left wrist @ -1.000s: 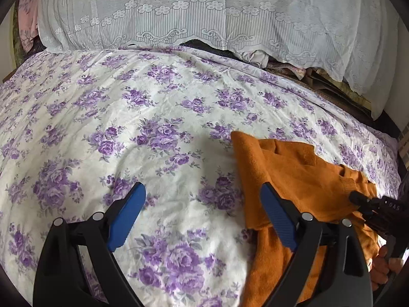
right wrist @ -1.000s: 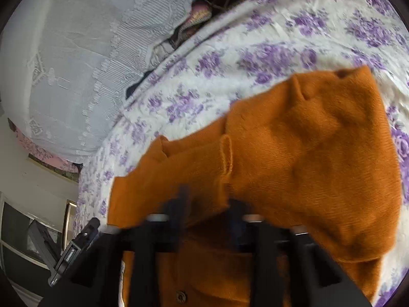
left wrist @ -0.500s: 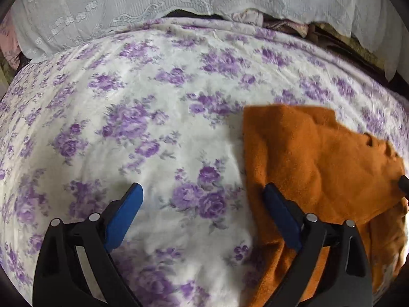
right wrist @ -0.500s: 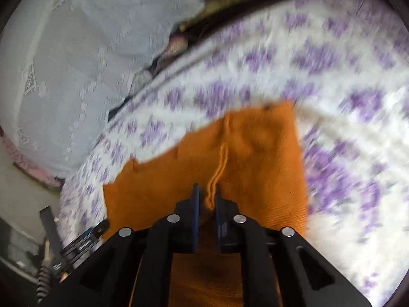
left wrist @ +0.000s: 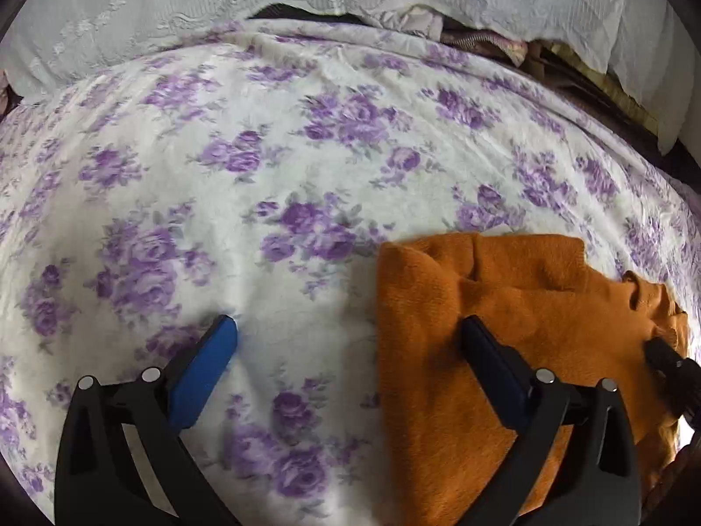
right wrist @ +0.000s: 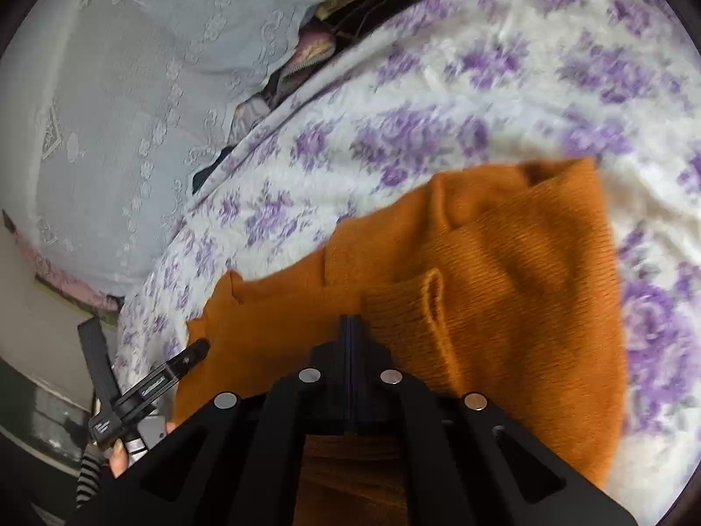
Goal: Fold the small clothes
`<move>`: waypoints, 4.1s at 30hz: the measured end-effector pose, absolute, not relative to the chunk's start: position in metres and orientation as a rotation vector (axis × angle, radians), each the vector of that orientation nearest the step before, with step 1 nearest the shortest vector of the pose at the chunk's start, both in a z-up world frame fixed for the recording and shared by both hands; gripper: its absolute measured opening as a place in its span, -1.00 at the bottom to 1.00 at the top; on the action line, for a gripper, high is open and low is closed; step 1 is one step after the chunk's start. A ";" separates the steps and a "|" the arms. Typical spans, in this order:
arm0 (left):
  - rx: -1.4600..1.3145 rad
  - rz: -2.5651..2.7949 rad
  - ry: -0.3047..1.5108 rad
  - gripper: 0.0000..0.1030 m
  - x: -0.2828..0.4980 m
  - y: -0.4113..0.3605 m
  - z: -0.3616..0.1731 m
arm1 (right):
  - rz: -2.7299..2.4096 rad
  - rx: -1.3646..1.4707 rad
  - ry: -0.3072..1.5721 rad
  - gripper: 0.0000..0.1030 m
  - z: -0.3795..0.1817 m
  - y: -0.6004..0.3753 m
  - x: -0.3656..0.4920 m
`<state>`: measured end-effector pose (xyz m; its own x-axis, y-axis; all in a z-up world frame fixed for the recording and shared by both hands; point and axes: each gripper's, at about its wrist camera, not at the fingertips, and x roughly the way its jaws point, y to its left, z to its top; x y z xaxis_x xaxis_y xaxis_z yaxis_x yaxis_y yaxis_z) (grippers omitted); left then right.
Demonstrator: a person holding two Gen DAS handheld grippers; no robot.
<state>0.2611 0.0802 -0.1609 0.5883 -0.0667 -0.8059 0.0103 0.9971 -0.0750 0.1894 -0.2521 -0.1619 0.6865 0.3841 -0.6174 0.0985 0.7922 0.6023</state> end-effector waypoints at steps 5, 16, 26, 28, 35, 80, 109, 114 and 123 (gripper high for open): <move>-0.019 -0.122 0.847 0.90 0.221 0.076 -0.140 | 0.217 0.553 0.750 0.16 -0.133 -0.228 0.168; -0.035 -0.182 0.852 0.91 0.154 0.087 -0.144 | 0.216 0.345 0.696 0.11 -0.128 -0.207 0.119; 0.105 -0.172 0.929 0.91 0.072 0.080 -0.166 | 0.218 0.288 0.783 0.22 -0.149 -0.199 0.044; 0.088 -0.186 0.930 0.91 0.055 0.089 -0.165 | 0.208 0.308 0.795 0.22 -0.157 -0.205 0.030; 0.034 -0.324 0.937 0.91 -0.015 0.102 -0.167 | 0.210 0.330 0.774 0.23 -0.163 -0.228 -0.049; -0.323 -0.805 1.079 -0.53 -0.007 0.101 -0.182 | 0.505 0.639 0.893 -0.80 -0.196 -0.244 -0.066; -0.286 -0.729 0.839 -0.88 0.039 0.096 -0.099 | 0.480 0.622 0.674 -0.88 -0.110 -0.250 -0.028; -0.293 -0.711 0.825 -0.88 0.056 0.092 -0.092 | 0.477 0.652 0.670 -0.88 -0.104 -0.251 -0.005; -0.313 -0.683 0.802 -0.88 0.095 0.086 -0.083 | 0.464 0.692 0.670 -0.88 -0.101 -0.254 0.036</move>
<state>0.0952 0.0857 -0.0828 0.4989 -0.6670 -0.5534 0.4400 0.7450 -0.5013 0.0359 -0.2535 -0.1013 0.6983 0.5910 -0.4038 -0.1694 0.6846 0.7090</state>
